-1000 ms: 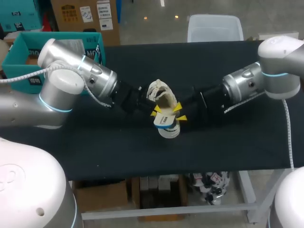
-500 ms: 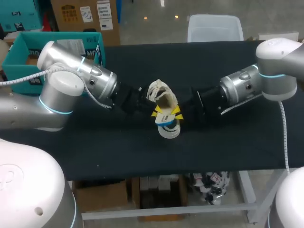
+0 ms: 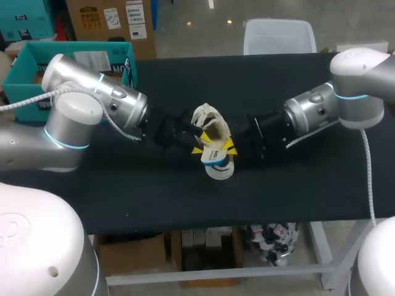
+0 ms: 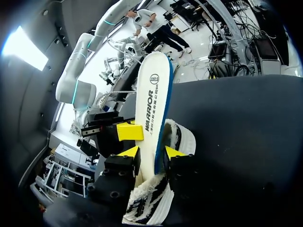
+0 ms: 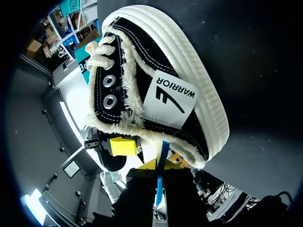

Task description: Open the shoe tongue, take the insole out of the shoe, put the insole back into the shoe, and pack the shoe into the shoebox

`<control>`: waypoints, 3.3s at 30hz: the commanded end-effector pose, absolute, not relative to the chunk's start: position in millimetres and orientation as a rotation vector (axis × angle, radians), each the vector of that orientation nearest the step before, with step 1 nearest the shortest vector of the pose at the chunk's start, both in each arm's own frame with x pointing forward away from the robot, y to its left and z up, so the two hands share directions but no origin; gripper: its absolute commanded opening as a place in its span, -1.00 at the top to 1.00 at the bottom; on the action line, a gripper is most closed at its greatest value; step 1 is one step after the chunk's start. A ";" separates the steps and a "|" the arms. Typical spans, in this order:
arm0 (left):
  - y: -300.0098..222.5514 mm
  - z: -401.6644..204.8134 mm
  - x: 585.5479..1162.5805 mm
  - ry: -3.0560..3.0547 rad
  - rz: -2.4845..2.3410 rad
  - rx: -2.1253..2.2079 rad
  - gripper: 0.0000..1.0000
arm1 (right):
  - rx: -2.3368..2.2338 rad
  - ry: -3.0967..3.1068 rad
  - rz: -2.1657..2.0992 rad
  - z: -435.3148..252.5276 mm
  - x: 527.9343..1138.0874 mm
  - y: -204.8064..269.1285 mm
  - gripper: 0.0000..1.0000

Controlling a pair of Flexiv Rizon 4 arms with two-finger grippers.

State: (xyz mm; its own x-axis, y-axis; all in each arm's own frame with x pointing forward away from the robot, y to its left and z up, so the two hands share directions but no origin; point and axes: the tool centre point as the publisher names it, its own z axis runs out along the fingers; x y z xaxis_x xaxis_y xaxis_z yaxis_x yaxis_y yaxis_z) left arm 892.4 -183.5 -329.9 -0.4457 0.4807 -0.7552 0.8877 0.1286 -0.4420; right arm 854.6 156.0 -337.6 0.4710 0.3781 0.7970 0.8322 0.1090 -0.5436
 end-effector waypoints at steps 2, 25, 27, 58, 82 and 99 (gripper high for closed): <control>-184.1 -329.9 884.6 1.974 -1.264 1.312 0.78 | -1.498 -1.112 -0.465 -339.8 856.0 156.6 1.00; -195.2 -348.1 915.2 2.040 -1.226 1.290 1.00 | -1.495 -1.123 -0.436 -356.6 893.1 163.6 1.00; -195.7 -348.3 915.4 2.041 -1.229 1.288 1.00 | -1.496 -1.120 -0.435 -357.1 893.6 163.5 1.00; -188.5 -342.5 900.6 2.029 -1.244 1.290 0.44 | -1.490 -1.122 -0.485 -341.1 860.7 154.3 1.00; -200.8 -345.6 904.4 2.002 -1.255 1.339 1.00 | -1.491 -1.158 -0.434 -347.8 876.9 160.8 1.00; -202.7 -358.3 916.4 2.055 -1.226 1.317 1.00 | -1.531 -1.136 -0.439 -354.6 885.5 154.1 0.63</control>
